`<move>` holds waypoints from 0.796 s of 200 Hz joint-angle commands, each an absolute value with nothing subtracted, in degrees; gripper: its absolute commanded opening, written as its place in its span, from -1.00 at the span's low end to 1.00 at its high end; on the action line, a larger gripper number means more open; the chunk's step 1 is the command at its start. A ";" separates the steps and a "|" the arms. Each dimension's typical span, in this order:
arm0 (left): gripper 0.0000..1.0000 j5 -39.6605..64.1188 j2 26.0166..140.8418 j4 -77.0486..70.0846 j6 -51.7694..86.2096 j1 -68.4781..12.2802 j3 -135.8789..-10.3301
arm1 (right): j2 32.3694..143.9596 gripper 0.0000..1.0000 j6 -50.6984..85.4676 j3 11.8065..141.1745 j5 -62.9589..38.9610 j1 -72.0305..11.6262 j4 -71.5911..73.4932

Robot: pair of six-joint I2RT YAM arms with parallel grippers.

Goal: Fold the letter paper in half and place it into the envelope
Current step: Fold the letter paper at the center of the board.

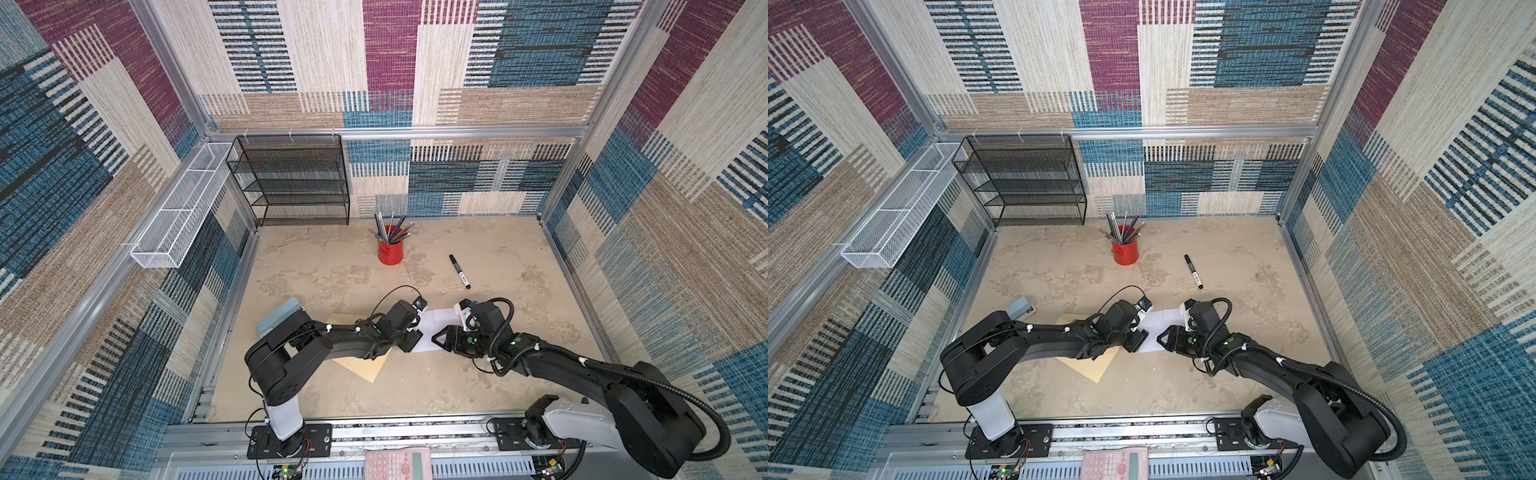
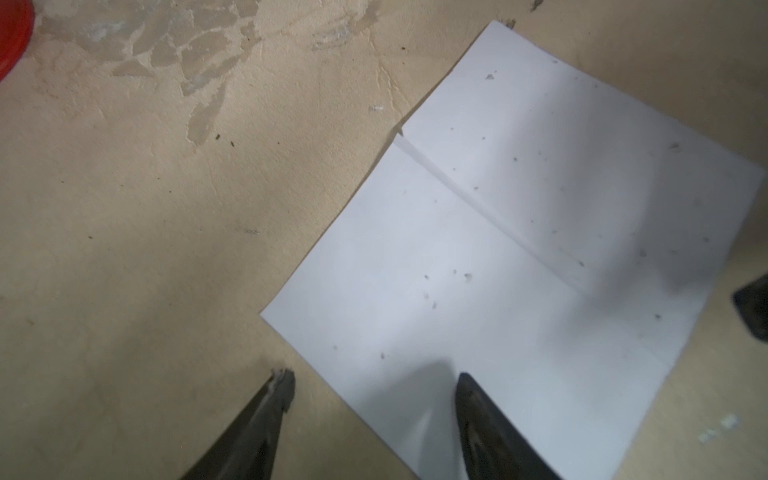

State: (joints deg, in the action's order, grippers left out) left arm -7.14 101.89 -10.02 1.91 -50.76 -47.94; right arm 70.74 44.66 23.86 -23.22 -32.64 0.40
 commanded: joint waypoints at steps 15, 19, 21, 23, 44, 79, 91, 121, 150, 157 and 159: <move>0.32 -6.76 102.14 -7.46 2.72 -50.79 -47.11 | 73.16 0.17 48.16 23.27 -25.15 -33.05 6.91; 0.32 -6.73 102.19 -7.64 2.72 -50.78 -46.98 | 73.20 0.17 48.16 23.25 -24.93 -33.05 6.75; 0.32 -6.71 102.17 -7.71 2.68 -50.77 -46.88 | 73.23 0.17 48.16 23.26 -24.73 -33.05 6.65; 0.32 -6.69 102.14 -7.73 2.71 -50.79 -46.85 | 73.24 0.17 48.16 23.28 -24.49 -33.05 6.50; 0.32 -6.60 102.36 -8.08 2.55 -50.73 -46.64 | 73.39 0.18 48.24 23.00 -22.86 -33.09 5.36; 0.32 -6.67 102.40 -8.38 2.37 -50.74 -46.48 | 74.25 0.18 48.34 21.93 -21.97 -33.05 5.36; 0.32 -6.68 102.46 -8.44 2.29 -50.76 -46.36 | 74.11 0.18 48.43 21.67 -21.10 -33.00 5.10; 0.30 -6.50 102.73 -8.87 2.37 -50.73 -45.94 | 73.11 0.18 48.82 20.55 -19.78 -31.79 4.31; 0.30 -6.26 103.29 -9.58 2.46 -50.72 -45.51 | 70.26 0.18 48.31 19.55 -19.17 -29.64 3.24; 0.30 -6.22 103.38 -9.56 2.46 -50.79 -45.57 | 69.51 0.18 47.89 19.62 -19.04 -29.06 2.51; 0.30 -6.19 103.43 -9.57 2.42 -50.73 -45.54 | 69.32 0.18 47.79 19.71 -18.95 -28.78 2.21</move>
State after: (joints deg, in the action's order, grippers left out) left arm -6.90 102.50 -14.79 2.61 -50.76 -46.06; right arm 71.11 48.36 19.84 -20.91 -30.20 4.69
